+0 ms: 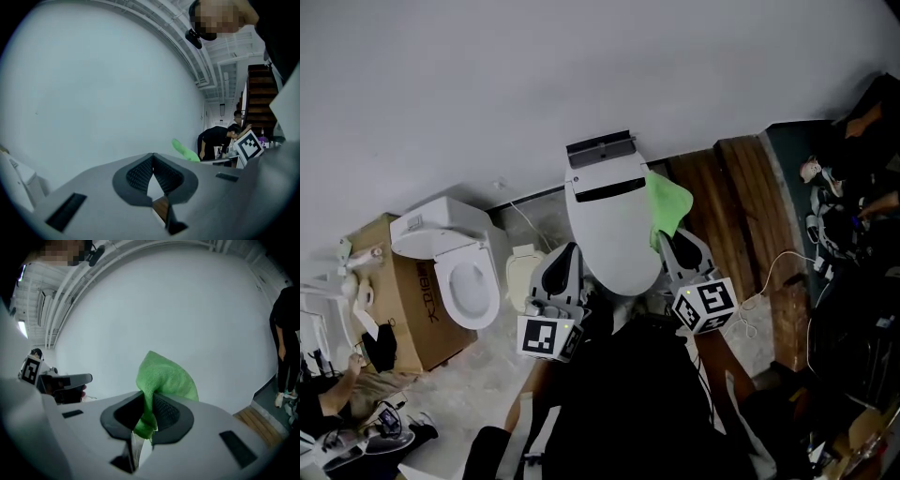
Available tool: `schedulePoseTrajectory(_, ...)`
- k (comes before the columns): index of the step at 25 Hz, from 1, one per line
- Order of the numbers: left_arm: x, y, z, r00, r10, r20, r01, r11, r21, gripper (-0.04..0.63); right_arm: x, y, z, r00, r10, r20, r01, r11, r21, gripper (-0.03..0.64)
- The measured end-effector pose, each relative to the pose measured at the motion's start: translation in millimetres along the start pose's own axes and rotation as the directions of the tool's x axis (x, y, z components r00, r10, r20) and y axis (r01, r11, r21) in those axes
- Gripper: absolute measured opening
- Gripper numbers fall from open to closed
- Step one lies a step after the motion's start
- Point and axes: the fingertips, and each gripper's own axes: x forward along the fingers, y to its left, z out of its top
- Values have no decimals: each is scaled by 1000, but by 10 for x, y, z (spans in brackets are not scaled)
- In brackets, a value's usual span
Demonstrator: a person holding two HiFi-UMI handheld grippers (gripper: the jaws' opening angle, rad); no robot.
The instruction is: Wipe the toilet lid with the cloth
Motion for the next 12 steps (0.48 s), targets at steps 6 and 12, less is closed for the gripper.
schedulePoseTrajectory(6,30,-89,103,1000,-19,19,19,1000,-7,2,-341,72,209,997,-36,62,36,999,5,67)
schedulePoseTrajectory(12,108,-133,161,999,-35,22,34,999,22,2,-436,32,186,997,-47,60,47,999,1,67)
